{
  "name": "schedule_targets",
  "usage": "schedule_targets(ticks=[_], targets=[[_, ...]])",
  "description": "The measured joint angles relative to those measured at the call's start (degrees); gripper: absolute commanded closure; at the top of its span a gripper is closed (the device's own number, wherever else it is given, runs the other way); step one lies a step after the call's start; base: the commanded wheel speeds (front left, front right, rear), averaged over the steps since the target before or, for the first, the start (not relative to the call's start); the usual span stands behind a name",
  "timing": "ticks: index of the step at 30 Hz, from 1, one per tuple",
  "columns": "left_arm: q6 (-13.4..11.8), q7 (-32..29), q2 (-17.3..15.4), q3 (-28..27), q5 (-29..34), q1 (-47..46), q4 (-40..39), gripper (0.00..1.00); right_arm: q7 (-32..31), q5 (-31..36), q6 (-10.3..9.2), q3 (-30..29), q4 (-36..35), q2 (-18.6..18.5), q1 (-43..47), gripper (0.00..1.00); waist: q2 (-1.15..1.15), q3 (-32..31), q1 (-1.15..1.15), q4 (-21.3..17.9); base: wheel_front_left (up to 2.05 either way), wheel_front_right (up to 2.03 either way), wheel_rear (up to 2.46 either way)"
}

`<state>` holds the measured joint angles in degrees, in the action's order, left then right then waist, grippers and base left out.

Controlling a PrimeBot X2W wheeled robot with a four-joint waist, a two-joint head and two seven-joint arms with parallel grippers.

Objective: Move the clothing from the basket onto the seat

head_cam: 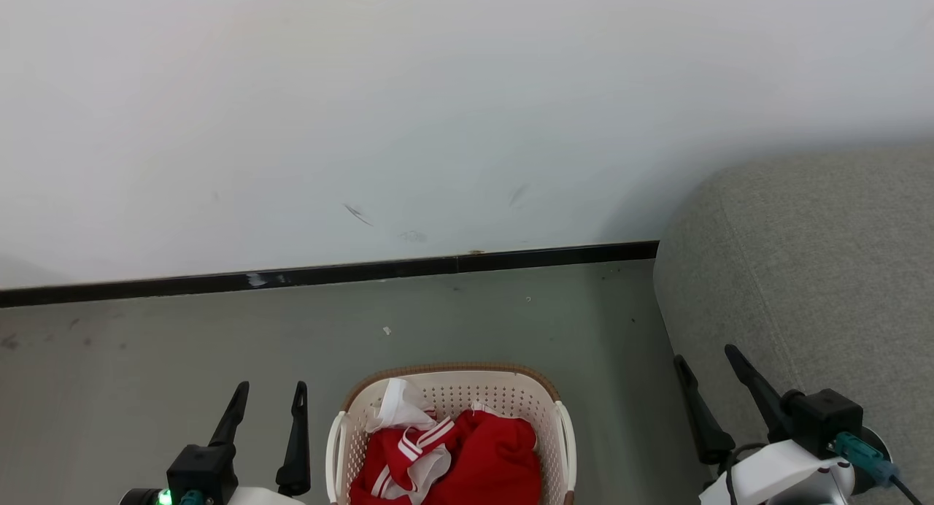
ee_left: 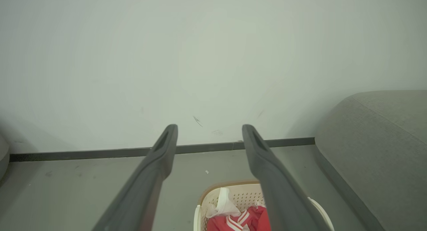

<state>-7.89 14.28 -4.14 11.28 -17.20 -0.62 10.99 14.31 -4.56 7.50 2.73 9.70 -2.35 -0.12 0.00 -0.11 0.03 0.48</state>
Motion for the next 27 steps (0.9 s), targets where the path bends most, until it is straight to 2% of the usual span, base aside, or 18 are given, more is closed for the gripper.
schedule_targets(ticks=[17, 27], targets=[[1.07, 0.0, -0.68, 0.57, 0.32, -0.01, 1.42, 0.0, 0.01, -0.1, 0.0, 0.2, -0.22, 0.02, 1.22, 0.0, 0.0, 0.45, 0.0, 0.17, 0.0, 0.0, 0.0], [2.23, -0.09, -1.85, 2.74, 2.46, -0.8, 4.63, 0.0, 0.05, -0.16, 0.0, -2.44, -0.74, 0.13, 3.89, 0.0, 0.0, 1.41, -0.01, -0.21, 0.0, 0.0, 0.0]])
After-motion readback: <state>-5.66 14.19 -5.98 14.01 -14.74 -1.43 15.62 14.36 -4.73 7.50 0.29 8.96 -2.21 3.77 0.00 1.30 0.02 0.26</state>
